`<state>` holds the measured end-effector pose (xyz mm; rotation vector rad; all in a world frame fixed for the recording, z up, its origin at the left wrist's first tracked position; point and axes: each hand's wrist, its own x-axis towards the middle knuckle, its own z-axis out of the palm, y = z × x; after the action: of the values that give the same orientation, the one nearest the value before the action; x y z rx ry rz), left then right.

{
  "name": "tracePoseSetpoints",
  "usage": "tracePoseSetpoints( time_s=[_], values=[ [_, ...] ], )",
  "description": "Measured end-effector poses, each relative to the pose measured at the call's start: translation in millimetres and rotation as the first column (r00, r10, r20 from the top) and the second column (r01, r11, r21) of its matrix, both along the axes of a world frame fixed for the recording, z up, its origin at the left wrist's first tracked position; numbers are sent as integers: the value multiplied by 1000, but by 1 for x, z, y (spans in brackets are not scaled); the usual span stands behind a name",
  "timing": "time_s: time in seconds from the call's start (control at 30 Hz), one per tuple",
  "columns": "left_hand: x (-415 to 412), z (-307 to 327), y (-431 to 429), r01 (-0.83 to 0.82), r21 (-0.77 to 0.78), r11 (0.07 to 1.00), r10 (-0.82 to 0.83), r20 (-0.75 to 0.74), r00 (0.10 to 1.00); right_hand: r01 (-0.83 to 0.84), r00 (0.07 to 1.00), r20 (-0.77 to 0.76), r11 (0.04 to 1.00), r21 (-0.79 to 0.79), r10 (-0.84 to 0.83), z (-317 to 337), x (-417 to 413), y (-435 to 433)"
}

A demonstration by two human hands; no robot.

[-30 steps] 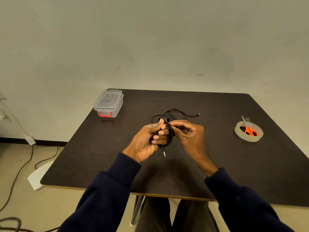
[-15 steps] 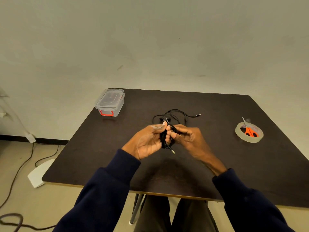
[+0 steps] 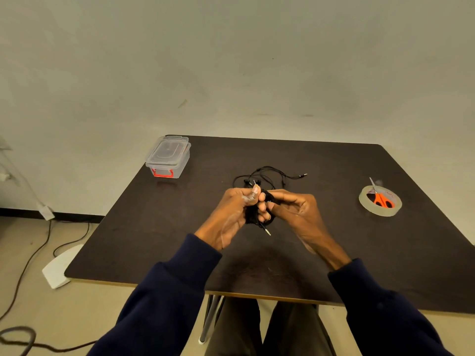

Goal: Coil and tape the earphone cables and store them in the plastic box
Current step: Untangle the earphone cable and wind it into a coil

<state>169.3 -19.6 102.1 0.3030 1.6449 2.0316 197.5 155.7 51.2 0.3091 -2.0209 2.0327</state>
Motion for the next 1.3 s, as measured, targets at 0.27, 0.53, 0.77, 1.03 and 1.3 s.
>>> tracePoseSetpoints(
  time_s=[0.27, 0.53, 0.77, 1.03, 1.3],
  values=[
    [5, -1, 9, -58, 69, 996, 49, 132, 990, 82, 993, 73, 993, 90, -88, 7, 1, -2],
    [0, -11, 7, -114, -170, 979, 84, -171, 982, -42, 994, 105, 996, 74, 34, 17, 3, 9],
    [3, -4, 4, 19, -15, 1000, -18, 47, 999, -162, 953, 211, 956, -246, 216, 14, 6, 21],
    [-3, 4, 1, 56, -11, 998, -55, 88, 995, -187, 955, 190, 961, -205, 226, 22, 2, 23],
    [-3, 4, -2, 106, 28, 994, -109, 175, 978, -169, 969, 174, 985, -46, 174, 24, 0, 32]
  ],
)
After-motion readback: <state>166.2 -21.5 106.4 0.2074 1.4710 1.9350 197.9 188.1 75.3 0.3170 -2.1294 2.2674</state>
